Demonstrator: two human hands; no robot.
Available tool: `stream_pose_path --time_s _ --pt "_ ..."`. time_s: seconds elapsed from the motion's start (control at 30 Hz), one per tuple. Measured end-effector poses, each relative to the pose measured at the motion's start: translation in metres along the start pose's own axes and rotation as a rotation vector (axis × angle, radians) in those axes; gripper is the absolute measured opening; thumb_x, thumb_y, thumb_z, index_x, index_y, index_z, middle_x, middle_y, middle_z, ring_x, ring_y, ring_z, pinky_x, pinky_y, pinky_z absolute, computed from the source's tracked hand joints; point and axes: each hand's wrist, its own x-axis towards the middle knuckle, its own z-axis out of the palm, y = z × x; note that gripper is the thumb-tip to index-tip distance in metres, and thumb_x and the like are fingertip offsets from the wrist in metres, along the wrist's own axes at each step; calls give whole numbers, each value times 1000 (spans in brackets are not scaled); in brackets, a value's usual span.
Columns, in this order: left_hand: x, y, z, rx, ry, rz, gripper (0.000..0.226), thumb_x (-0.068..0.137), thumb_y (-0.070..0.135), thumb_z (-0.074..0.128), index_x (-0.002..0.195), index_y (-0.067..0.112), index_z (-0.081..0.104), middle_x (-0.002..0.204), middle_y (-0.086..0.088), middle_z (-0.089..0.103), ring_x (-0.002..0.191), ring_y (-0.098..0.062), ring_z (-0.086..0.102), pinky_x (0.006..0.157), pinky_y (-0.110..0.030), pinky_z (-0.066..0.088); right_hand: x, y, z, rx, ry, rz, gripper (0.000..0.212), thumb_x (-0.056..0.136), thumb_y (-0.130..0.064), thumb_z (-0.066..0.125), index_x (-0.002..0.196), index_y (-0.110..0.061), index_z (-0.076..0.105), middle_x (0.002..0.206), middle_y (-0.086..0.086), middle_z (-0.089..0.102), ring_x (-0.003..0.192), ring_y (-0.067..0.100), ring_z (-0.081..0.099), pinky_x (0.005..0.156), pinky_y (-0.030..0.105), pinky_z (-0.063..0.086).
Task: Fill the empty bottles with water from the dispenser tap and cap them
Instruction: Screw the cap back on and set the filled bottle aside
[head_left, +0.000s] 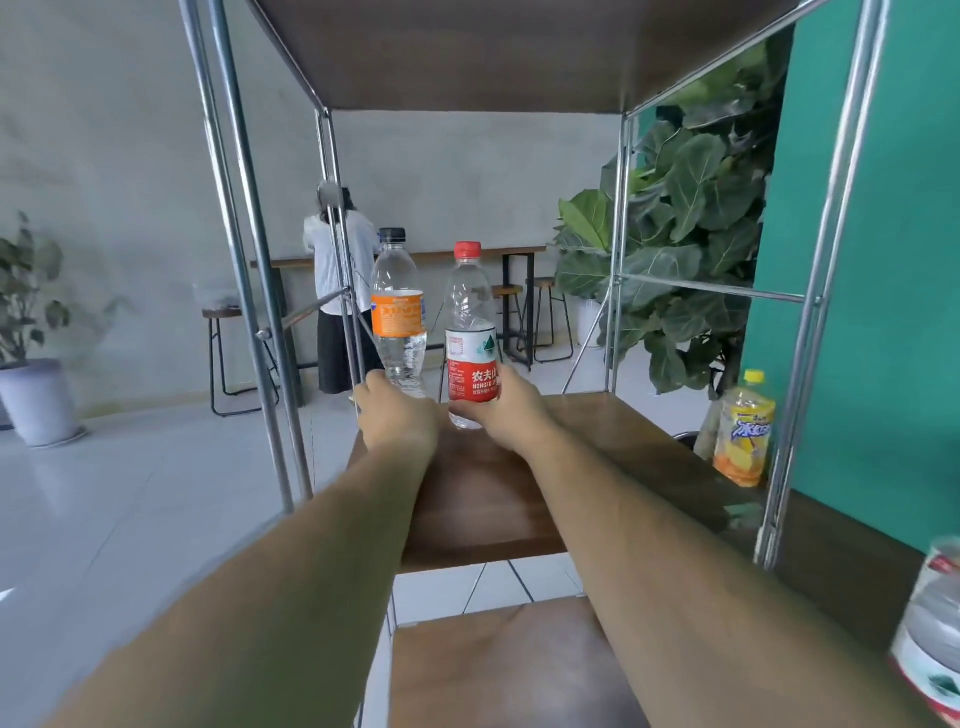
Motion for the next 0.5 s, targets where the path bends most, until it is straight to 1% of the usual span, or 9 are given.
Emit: stream_pose_path --time_s 0.1,0.17,0.27,0.33,0.37,0.43,0.5 --pt "2 -4 0 6 3 12 61 86 16 72 140 8 44 145 -13 41 128 -38 52 106 -49 45 0 -2 8 -42 14 23 67 78 -48 87 134 -27 58 123 -2 71 111 22 68 100 41 54" --pt "3 -4 1 -4 6 21 64 86 18 73 141 8 43 145 -12 40 129 -37 51 107 -49 45 1 -3 10 -65 14 32 63 80 -51 85 132 -26 59 121 -2 72 110 23 68 98 41 55" --pt "-3 -1 -1 0 28 -8 79 84 22 78 148 5 34 150 -13 35 135 -37 45 109 -48 42 -7 -9 6 -76 12 39 64 84 -52 81 134 -22 55 124 0 70 112 24 67 96 41 55" --pt "-15 2 -6 31 94 16 85 82 24 79 148 4 30 149 -16 32 136 -38 40 110 -46 37 -22 -19 -2 -88 53 21 64 89 -54 76 136 -20 50 126 0 65 112 23 66 95 43 56" --pt "-22 5 -7 57 138 65 83 82 25 79 146 3 31 146 -17 34 134 -38 38 109 -44 35 -32 -25 -10 -136 105 -17 59 94 -53 70 138 -19 49 129 1 62 113 22 65 94 43 56" --pt "-39 17 -13 95 187 219 71 83 28 77 139 4 41 138 -17 41 128 -38 41 106 -44 34 -57 -38 -30 -263 217 -122 43 105 -43 55 141 -19 50 134 1 60 116 22 62 93 41 55" --pt "-62 29 -20 60 157 434 52 86 27 74 129 7 53 128 -13 50 120 -34 47 99 -43 37 -87 -48 -51 -331 302 -227 34 109 -37 48 137 -19 55 132 1 63 114 21 62 89 39 55"
